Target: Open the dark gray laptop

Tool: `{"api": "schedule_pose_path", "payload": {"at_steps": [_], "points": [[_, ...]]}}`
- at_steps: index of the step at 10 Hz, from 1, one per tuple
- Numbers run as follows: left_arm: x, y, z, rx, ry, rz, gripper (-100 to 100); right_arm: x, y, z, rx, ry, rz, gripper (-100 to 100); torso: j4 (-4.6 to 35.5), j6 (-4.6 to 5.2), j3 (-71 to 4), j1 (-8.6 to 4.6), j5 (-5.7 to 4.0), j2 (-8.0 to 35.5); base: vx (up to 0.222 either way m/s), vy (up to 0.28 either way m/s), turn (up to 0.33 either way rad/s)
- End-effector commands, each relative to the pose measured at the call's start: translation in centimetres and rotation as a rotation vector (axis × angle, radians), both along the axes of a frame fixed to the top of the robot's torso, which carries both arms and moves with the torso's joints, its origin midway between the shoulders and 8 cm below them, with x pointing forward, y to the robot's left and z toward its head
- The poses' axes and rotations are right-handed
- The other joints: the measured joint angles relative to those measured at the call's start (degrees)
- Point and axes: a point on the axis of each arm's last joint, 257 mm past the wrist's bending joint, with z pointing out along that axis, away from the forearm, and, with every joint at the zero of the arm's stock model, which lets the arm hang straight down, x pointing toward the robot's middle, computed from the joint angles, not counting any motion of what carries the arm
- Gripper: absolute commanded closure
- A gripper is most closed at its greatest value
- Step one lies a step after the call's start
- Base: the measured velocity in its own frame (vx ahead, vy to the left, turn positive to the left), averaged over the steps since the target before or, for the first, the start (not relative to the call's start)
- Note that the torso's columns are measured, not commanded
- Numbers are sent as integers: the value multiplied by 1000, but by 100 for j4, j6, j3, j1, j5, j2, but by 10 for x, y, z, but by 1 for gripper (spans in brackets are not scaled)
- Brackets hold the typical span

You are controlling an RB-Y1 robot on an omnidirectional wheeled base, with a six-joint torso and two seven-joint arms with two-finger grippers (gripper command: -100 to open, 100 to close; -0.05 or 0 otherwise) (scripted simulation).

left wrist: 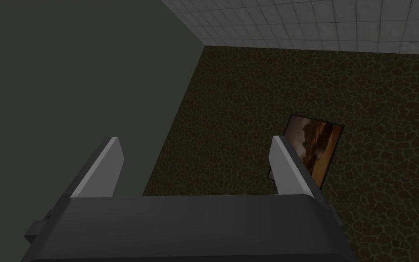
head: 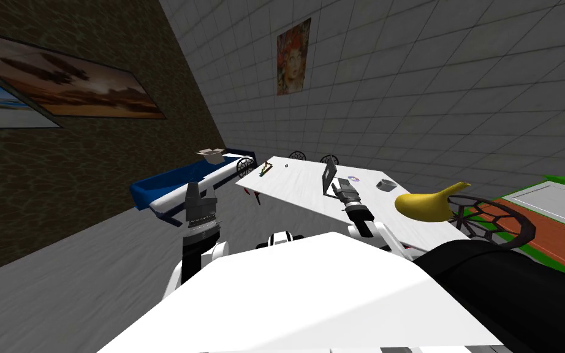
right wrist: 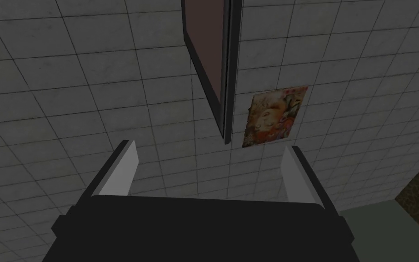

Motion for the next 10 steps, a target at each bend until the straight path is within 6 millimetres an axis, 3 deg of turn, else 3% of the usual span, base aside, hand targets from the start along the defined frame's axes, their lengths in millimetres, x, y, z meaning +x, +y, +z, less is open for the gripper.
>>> {"api": "schedule_pose_path", "payload": {"at_steps": [1, 2, 6, 10], "points": [[0, 0, 0, 0, 0, 0, 0, -13, -35, -17, -150, 118, -107, -100, -1, 2, -1, 9, 3, -2, 55, 81, 160], [0, 0, 0, 0, 0, 0, 0, -14, -36, -18, -153, 122, -113, -100, -2, 2, -4, 22, 6, -7, 40, 55, 56], [0, 0, 0, 0, 0, 0, 0, -38, -90, -36, -367, 295, -267, -100, -3, 2, -6, 20, 5, -9, 45, 55, 156], [0, 0, 0, 0, 0, 0, 0, -61, -131, -39, -533, 425, -383, -100, -2, 2, -4, 11, 4, -6, 52, 53, 133]]}}
